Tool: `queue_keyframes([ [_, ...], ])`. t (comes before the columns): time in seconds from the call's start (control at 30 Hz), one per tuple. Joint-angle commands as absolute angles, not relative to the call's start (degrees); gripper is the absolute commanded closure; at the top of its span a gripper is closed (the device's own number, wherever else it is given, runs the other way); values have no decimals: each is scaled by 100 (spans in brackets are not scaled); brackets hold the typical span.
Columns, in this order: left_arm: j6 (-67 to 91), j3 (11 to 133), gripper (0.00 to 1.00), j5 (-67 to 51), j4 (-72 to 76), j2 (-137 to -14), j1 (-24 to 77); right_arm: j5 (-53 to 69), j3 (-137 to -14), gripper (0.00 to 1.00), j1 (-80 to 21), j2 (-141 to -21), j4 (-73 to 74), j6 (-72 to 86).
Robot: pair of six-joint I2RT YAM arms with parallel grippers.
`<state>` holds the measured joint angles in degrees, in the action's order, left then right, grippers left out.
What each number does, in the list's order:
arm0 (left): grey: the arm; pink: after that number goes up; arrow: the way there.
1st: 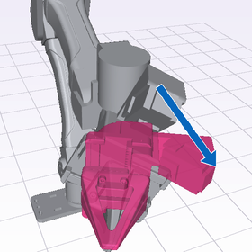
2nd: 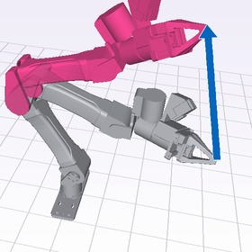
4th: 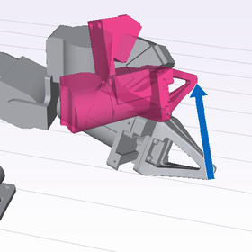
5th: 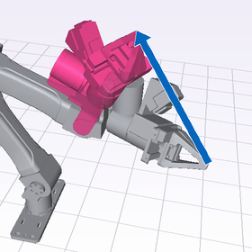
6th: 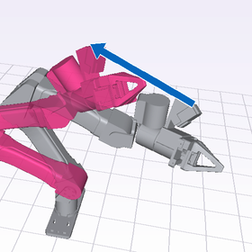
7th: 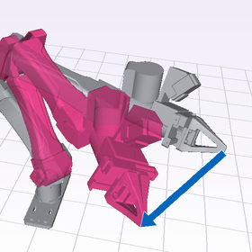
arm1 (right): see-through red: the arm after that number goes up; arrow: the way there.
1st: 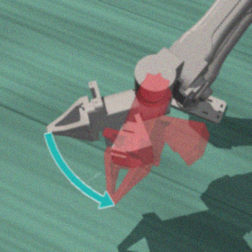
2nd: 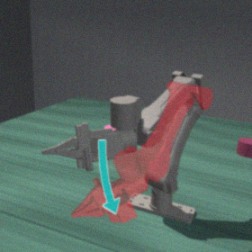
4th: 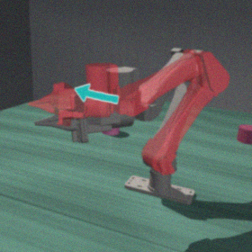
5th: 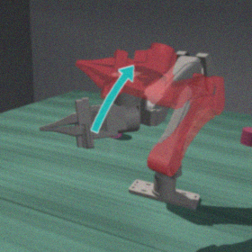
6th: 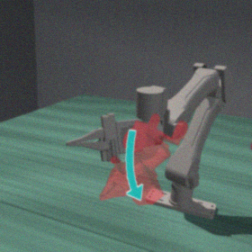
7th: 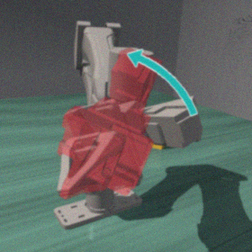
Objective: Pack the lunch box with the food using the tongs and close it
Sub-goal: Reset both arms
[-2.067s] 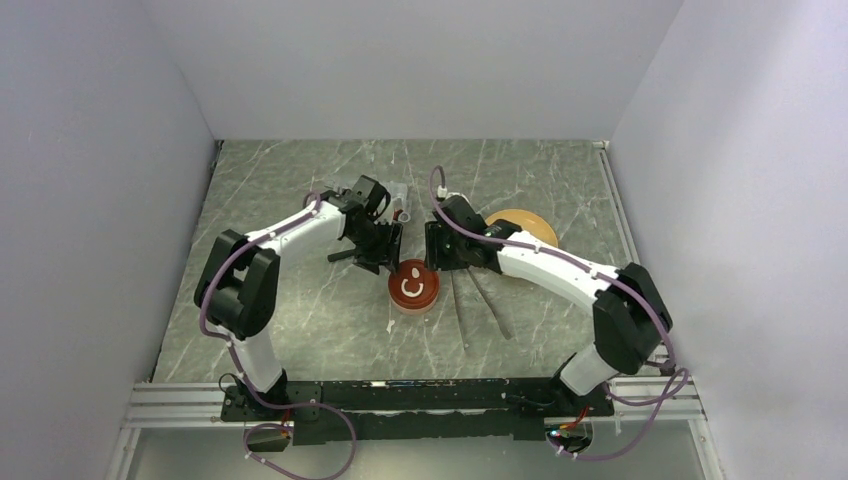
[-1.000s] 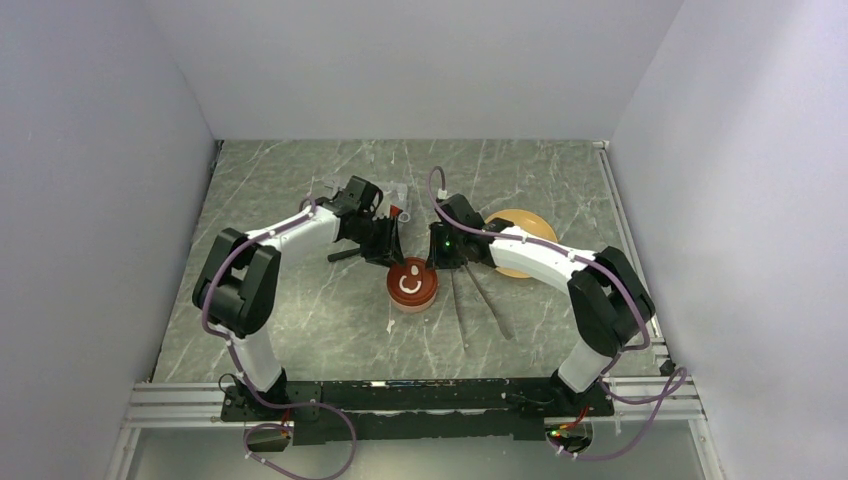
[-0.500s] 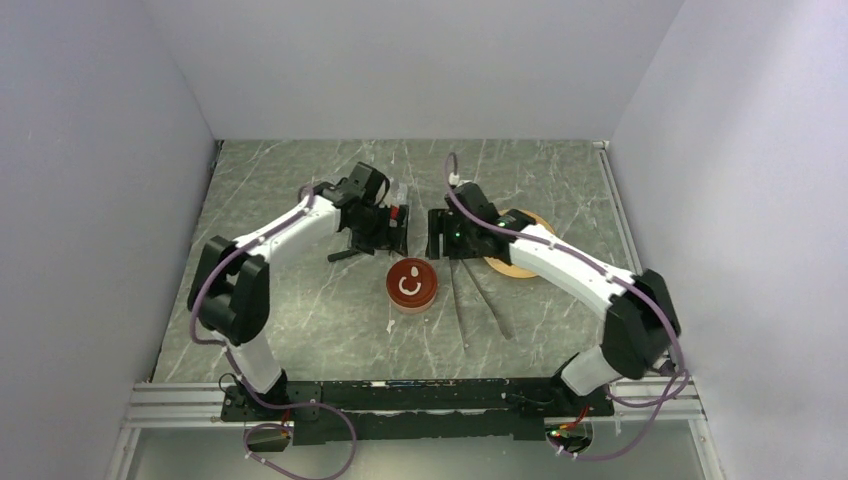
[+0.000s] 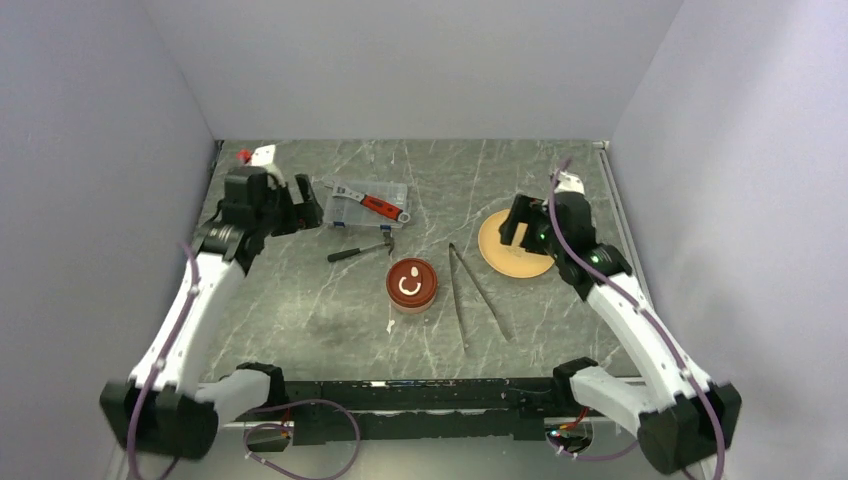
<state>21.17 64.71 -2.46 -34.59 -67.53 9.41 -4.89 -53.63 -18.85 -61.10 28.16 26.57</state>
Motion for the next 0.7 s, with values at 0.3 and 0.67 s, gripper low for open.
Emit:
queue_keyframes([
  [0.3,985,5302,1,1293,-2328,-4291,905,-1783,-3800,9,-1784,-3685,810,1219],
  [0.67,1063,5306,1,1142,-2385,-4367,905,-1779,-3872,9,-1784,-3673,843,1245],
])
